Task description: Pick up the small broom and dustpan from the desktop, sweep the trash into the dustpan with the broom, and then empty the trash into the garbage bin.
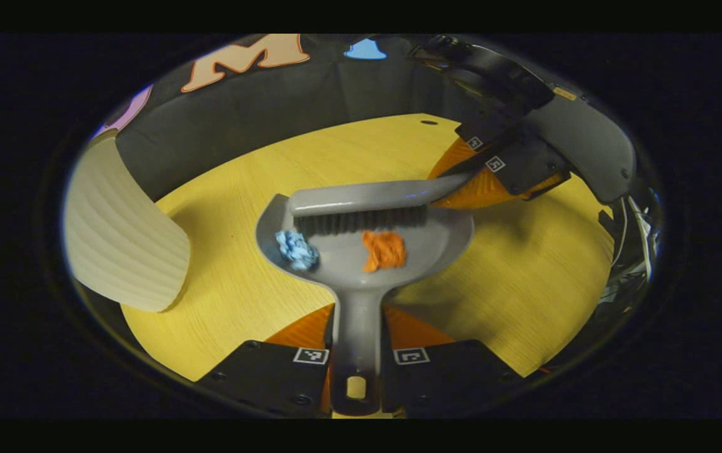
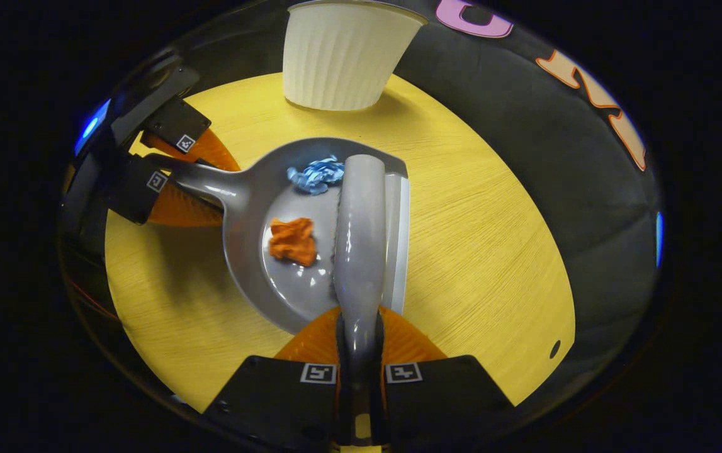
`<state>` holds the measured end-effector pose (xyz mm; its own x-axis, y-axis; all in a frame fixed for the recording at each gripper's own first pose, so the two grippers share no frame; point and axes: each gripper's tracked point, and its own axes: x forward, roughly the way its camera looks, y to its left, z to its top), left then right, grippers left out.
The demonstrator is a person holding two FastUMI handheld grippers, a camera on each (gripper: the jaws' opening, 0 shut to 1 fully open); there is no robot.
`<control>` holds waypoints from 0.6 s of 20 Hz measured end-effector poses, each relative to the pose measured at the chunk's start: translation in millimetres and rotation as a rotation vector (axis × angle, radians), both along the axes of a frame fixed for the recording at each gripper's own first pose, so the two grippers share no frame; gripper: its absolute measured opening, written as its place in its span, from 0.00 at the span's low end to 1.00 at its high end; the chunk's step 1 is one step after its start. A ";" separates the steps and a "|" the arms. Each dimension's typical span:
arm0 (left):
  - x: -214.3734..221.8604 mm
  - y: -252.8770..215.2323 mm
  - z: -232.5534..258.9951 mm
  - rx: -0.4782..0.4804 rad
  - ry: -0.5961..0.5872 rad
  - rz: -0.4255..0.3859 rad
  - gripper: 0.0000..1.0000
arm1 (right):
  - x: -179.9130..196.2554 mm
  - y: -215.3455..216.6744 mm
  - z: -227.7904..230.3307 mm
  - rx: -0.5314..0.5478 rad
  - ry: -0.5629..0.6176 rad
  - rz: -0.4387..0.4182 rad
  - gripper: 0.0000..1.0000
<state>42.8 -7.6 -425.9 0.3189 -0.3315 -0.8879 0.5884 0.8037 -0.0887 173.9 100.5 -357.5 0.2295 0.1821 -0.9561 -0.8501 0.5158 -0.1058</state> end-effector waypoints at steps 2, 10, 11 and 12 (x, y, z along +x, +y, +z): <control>-7.6 5.4 -2.5 0.022 0.012 0.036 0.24 | 0.8 4.0 -0.6 0.123 0.012 -0.136 0.14; 5.0 -11.9 37.6 -0.114 -0.228 0.285 0.24 | 12.5 -55.7 3.0 0.459 -0.131 -0.671 0.14; 4.6 -11.2 54.0 -0.138 -0.262 0.318 0.24 | 4.6 -65.7 -6.7 0.479 -0.112 -0.708 0.14; 8.9 -11.0 72.8 -0.160 -0.297 0.343 0.23 | -2.4 -76.8 -20.0 0.484 -0.100 -0.730 0.13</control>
